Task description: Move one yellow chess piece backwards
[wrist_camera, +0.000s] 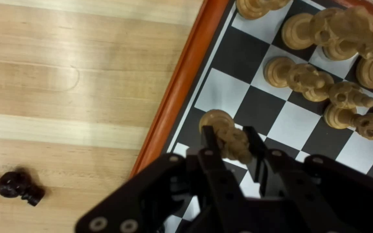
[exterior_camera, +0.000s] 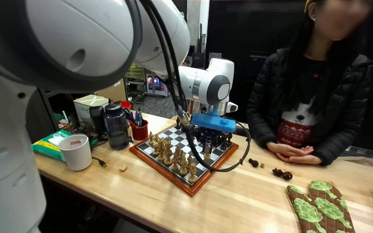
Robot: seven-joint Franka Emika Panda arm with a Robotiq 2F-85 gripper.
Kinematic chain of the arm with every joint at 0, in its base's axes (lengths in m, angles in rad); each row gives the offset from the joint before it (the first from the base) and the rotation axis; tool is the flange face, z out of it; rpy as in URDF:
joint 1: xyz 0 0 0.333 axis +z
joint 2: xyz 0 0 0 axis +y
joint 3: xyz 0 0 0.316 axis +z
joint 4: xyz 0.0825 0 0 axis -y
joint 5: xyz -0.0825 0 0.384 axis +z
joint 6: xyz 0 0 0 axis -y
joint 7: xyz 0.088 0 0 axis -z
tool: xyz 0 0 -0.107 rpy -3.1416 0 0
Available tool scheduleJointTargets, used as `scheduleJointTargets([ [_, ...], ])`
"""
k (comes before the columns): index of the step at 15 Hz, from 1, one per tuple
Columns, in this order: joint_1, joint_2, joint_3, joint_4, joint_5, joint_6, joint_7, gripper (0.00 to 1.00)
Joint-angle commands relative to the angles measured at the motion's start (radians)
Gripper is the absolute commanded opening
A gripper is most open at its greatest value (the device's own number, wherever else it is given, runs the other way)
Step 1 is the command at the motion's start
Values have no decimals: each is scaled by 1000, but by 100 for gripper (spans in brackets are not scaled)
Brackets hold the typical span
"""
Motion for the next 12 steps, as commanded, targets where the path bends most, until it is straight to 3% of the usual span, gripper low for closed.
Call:
scheduleJointTargets([
  [1,-17,41,14,51,4,-23,-37,6],
  [12,-37,106,27,80,24,-5,-79,6],
])
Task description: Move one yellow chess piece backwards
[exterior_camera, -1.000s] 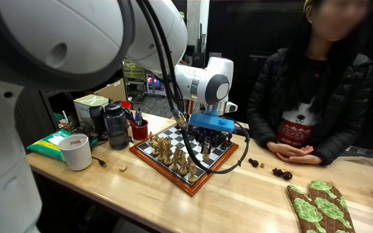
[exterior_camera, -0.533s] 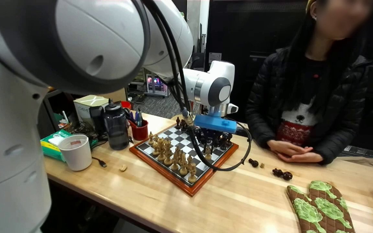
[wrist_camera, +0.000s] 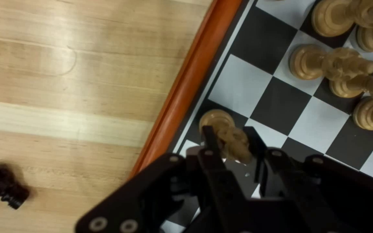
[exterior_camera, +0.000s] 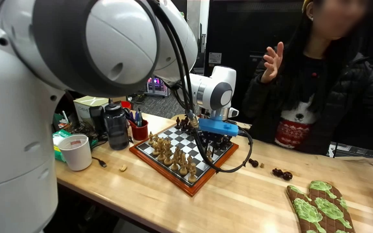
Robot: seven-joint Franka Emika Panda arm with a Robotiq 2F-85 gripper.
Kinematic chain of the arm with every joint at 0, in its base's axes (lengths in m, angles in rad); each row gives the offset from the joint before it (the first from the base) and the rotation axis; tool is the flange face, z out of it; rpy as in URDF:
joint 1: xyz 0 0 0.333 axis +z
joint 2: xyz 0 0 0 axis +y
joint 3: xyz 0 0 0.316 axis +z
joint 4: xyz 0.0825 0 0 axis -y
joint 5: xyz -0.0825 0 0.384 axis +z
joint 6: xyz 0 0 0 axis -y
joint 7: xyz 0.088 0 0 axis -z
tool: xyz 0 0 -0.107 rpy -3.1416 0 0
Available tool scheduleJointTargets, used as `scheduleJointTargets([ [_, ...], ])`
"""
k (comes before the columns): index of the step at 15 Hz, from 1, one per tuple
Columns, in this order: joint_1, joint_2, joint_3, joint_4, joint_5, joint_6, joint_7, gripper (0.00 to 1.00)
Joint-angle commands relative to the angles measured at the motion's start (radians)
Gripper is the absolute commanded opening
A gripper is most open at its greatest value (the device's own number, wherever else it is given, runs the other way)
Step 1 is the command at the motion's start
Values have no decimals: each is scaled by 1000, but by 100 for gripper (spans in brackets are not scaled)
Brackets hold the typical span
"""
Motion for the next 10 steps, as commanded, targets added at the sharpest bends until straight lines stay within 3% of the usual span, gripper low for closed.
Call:
scheduleJointTargets([
  [1,-23,12,21,16,17,-6,-30,6],
  [2,-25,12,22,16,18,-5,-32,6],
  [3,-26,13,24,15,19,-6,-33,18],
  [4,-27,12,25,13,20,-5,-35,50],
  [6,-27,9,25,9,20,-4,-34,55],
  [10,-25,-6,25,0,10,-10,-24,81],
])
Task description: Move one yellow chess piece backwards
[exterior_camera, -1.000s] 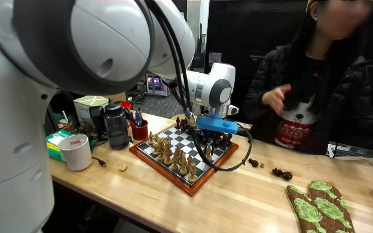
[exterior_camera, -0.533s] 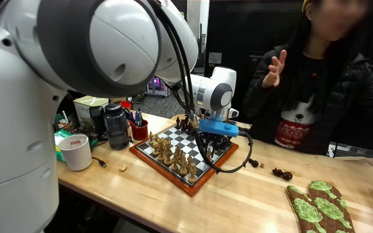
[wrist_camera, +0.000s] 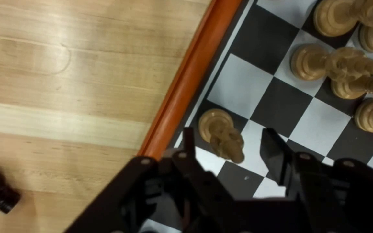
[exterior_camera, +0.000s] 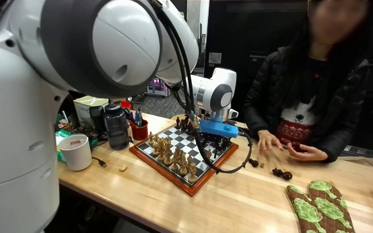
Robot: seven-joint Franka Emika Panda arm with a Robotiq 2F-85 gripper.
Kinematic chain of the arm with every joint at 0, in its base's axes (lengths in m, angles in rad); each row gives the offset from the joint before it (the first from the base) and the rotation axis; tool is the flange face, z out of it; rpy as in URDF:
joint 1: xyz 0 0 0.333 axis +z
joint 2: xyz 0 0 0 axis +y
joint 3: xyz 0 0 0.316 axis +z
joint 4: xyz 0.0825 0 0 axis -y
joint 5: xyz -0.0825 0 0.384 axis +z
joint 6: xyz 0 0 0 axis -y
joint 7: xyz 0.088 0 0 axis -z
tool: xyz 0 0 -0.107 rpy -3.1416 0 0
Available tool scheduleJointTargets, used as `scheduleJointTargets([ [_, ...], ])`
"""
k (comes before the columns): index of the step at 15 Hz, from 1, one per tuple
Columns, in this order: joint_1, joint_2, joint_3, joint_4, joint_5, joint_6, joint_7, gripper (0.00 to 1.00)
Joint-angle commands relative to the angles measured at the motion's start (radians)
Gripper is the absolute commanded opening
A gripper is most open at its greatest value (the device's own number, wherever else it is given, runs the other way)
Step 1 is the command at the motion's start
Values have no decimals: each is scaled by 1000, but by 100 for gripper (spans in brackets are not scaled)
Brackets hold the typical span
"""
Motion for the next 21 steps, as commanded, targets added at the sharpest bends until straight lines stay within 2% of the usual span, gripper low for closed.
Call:
scheduleJointTargets([
  [1,-13,-24,14,-7,-3,-10,-7,87],
  [3,-9,-36,13,-12,-11,-14,1,98],
  [4,-7,-45,13,-16,-16,-16,7,100],
  [14,24,-159,26,-81,-58,-35,79,100],
  [21,66,-301,46,-190,-109,-63,271,100],
])
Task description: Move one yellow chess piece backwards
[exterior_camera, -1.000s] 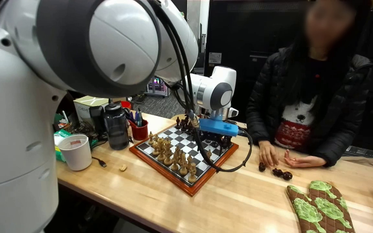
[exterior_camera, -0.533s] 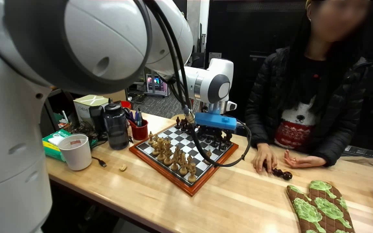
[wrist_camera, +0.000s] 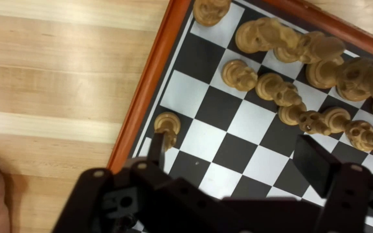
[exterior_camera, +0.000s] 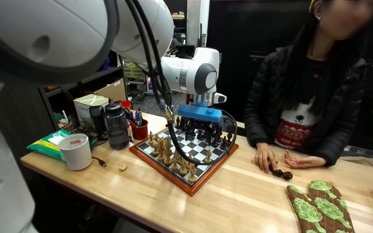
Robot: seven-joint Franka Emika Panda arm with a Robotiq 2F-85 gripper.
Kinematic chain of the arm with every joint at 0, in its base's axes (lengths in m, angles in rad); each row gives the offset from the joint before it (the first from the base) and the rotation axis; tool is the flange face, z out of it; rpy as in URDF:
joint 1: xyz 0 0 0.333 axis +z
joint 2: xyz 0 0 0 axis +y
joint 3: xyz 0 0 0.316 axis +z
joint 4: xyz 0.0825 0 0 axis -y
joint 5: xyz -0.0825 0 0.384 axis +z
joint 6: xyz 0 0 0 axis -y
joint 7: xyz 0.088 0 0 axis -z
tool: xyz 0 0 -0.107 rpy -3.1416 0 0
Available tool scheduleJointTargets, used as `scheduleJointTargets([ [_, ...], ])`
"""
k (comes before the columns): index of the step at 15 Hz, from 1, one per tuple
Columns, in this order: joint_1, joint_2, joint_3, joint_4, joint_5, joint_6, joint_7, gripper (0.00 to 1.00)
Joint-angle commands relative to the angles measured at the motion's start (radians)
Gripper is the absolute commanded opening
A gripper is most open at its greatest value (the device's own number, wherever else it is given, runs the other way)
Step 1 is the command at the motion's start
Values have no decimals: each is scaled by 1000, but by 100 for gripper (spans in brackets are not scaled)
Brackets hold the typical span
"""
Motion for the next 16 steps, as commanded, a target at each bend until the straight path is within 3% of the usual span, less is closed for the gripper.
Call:
scheduleJointTargets([
  [1,20,-130,13,-103,-53,-25,115,100],
  [7,29,-322,37,-238,-62,-73,227,100],
  [12,26,-489,34,-353,-50,-82,192,100],
  [13,27,-395,35,-284,-41,-78,203,100],
  [16,27,-415,34,-297,-41,-77,203,100],
])
